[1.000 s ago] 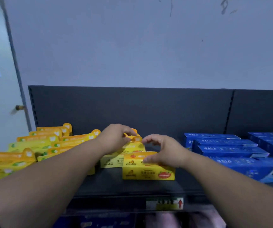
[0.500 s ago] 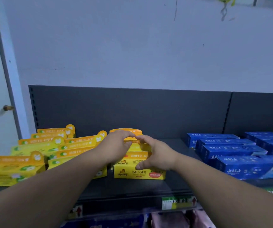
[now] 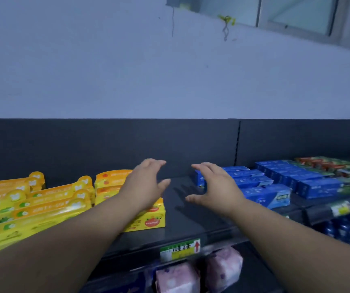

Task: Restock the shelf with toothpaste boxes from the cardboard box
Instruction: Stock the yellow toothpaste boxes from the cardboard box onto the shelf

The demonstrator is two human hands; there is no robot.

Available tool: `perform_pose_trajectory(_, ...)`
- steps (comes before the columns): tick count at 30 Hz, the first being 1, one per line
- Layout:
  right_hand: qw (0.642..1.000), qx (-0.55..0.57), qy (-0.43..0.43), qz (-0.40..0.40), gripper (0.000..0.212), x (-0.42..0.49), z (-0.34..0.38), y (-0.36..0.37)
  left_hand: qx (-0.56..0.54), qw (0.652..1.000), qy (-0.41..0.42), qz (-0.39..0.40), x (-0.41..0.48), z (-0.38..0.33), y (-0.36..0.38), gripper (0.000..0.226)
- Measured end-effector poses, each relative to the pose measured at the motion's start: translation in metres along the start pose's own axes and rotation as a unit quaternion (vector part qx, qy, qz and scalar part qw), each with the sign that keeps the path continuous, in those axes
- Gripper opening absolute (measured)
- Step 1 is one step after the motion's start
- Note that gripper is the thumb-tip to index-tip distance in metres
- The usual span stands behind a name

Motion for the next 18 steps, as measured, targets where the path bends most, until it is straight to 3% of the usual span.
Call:
perform_pose_trajectory(4,0.992,-0.107,0.040,-0.057,0.089,-0.022,-0.052,-0.052,0.010,0.998,0.062,-0.018,0.001,-0.078,0.023,0.064)
perform_pose_trajectory(13,0.943,-0.261,0.151,-0.140,0.088,-0.123,-0.196,-0.215,-0.013,0.988,0.155,0.023,-0.042,-0.313,0.088,0.075)
perform_pose_trajectory(18,0.910,-0.317,0.224,-0.145,0.088,-0.197,-0.270,-0.309,-0.049,0.974,0.218,0.031,-0.081,-0.440,0.118,0.077)
Point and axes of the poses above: each hand's wrist, its own x-axis towards the middle knuckle, its own y-axis out of the palm, z = x × y, the point moved 1 cm from there along x, towards the middle knuckle, and after that the axes turned 14 degrees about -z, right-handed, at the moved point
